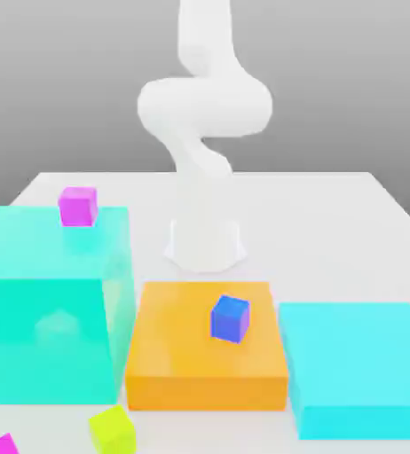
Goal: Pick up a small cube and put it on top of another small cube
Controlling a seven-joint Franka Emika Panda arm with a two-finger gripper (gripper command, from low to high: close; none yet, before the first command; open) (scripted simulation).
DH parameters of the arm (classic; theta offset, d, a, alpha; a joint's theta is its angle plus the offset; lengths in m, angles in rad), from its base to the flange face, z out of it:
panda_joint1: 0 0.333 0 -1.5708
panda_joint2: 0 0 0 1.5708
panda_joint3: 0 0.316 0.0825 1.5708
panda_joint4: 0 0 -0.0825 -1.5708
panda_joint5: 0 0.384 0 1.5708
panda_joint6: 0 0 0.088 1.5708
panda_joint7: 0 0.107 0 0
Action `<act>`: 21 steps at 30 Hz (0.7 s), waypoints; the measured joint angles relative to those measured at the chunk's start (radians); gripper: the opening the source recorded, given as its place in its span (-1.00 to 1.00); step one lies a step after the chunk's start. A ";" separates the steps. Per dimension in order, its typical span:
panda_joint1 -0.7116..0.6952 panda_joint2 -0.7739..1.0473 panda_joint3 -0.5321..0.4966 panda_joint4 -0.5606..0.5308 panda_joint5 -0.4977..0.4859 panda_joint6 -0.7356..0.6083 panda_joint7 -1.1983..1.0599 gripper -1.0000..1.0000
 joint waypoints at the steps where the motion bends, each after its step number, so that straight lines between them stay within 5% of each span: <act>1: -0.003 0.039 -0.010 0.007 0.009 0.007 0.008 0.00; 21: -0.109 0.767 -0.148 0.145 0.158 0.129 0.161 0.00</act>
